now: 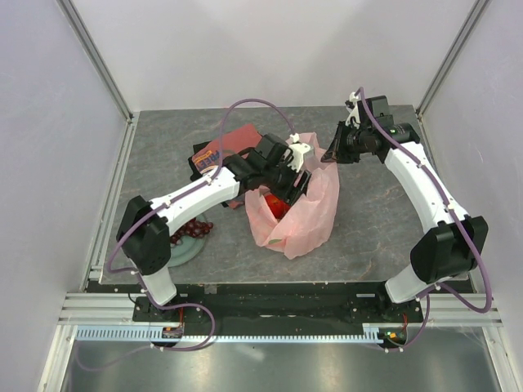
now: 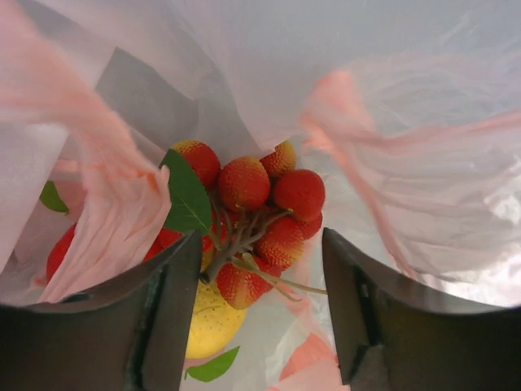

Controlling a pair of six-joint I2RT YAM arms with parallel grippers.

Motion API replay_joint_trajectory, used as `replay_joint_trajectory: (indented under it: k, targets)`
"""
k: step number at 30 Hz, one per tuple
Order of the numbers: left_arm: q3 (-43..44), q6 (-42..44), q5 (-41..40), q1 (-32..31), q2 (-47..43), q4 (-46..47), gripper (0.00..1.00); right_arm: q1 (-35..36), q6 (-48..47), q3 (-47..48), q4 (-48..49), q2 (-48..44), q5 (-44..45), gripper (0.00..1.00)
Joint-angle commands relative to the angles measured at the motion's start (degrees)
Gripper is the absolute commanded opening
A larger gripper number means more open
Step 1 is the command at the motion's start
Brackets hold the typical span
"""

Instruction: Place the fruits into the plastic bag

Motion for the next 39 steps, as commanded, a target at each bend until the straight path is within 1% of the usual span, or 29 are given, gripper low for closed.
replay_joint_trajectory:
  k: [1,7,11,14,15,17,18,19,20,21,23,24,26,27,28,29,30,31,32,33,34,35,37,38,39]
  targets:
    - [2.9,-0.6,-1.3,-0.1,-4.3,1.4,0.77,-0.1,0.1,1.2,1.3,0.6,-0.1,0.0]
    - [3.1,-1.8,-2.4,0.0,-6.8,2.7,0.79,0.0,0.1,1.1,1.3,0.5,-0.1,0.0]
    - [5.5,-2.3,-0.2,1.8,-8.8,2.8,0.8,-0.1,-0.1,1.0,1.3,0.2,0.0,0.0]
    - [7.8,-3.5,3.5,5.3,-11.0,2.9,0.85,0.0,-0.2,0.6,1.3,0.0,0.0,0.0]
    - [8.3,-4.9,6.9,7.6,-11.4,3.0,0.86,0.0,-0.2,0.5,1.3,0.0,0.0,0.0]
    - [9.1,-6.7,10.9,10.1,-12.1,3.2,0.86,-0.1,-0.1,0.3,1.3,0.0,0.0,0.0]
    - [9.1,-8.1,14.6,12.4,-12.4,3.5,0.87,0.0,0.0,0.2,1.3,0.0,0.0,0.0]
    - [8.7,-8.9,16.0,13.5,-13.5,4.1,0.87,-0.1,0.0,0.3,1.4,0.0,0.0,0.0]
    - [8.3,-9.6,19.3,14.6,-14.1,4.8,0.87,0.0,0.1,0.4,1.4,0.0,0.2,0.0]
    - [7.7,-11.5,20.9,16.9,-15.0,6.9,0.87,0.0,0.1,0.5,1.5,-0.1,0.3,0.0]
    - [5.4,-13.8,23.5,19.4,-18.0,9.4,0.87,0.0,0.1,0.5,1.6,-0.2,0.4,0.0]
    - [4.0,-16.6,23.8,22.5,-19.3,13.1,0.87,0.0,0.2,0.5,1.7,-0.2,0.4,0.0]
    - [-0.8,-19.6,24.4,26.1,-22.7,16.1,0.87,-0.1,0.2,0.5,1.7,-0.2,0.4,0.0]
    - [-2.3,-21.5,24.0,29.6,-23.7,16.7,0.87,-0.1,0.3,0.5,1.7,-0.1,0.4,0.0]
    - [-4.5,-21.8,23.1,31.1,-24.7,15.6,0.87,0.0,0.4,0.4,1.9,-0.1,0.4,0.0]
    - [-5.2,-21.9,19.8,32.3,-26.2,14.0,0.87,0.0,0.4,0.4,1.9,-0.1,0.4,0.0]
    - [-5.7,-21.3,17.6,34.2,-27.1,12.2,0.87,-0.1,0.5,0.3,2.0,0.0,0.4,0.0]
    - [-6.5,-20.8,14.9,35.0,-28.0,7.5,0.87,0.0,0.5,0.3,2.0,0.0,0.4,0.0]
    - [-6.9,-20.6,8.4,36.4,-29.8,5.2,0.87,0.0,0.5,0.3,2.0,0.0,0.4,0.0]
    - [-7.8,-20.9,4.8,37.2,-30.8,2.2,0.87,0.0,0.5,0.3,2.0,-0.1,0.5,0.0]
    - [-8.7,-21.6,-0.8,38.4,-31.7,-1.9,0.87,0.0,0.5,0.2,2.1,-0.1,0.5,0.0]
    - [-9.7,-24.0,-2.8,41.4,-33.0,-4.0,0.88,0.0,0.5,0.2,2.0,-0.1,0.5,0.0]
    - [-14.2,-26.5,-5.7,45.3,-37.0,-8.5,0.89,0.0,0.6,0.0,2.1,-0.1,0.6,0.0]
    - [-16.0,-28.9,-8.8,50.0,-38.4,-9.9,0.91,0.0,0.6,-0.1,2.3,-0.1,0.6,0.0]
    - [-19.3,-29.4,-10.2,51.8,-41.5,-11.1,0.92,-0.1,0.6,-0.3,2.5,-0.1,0.5,0.0]
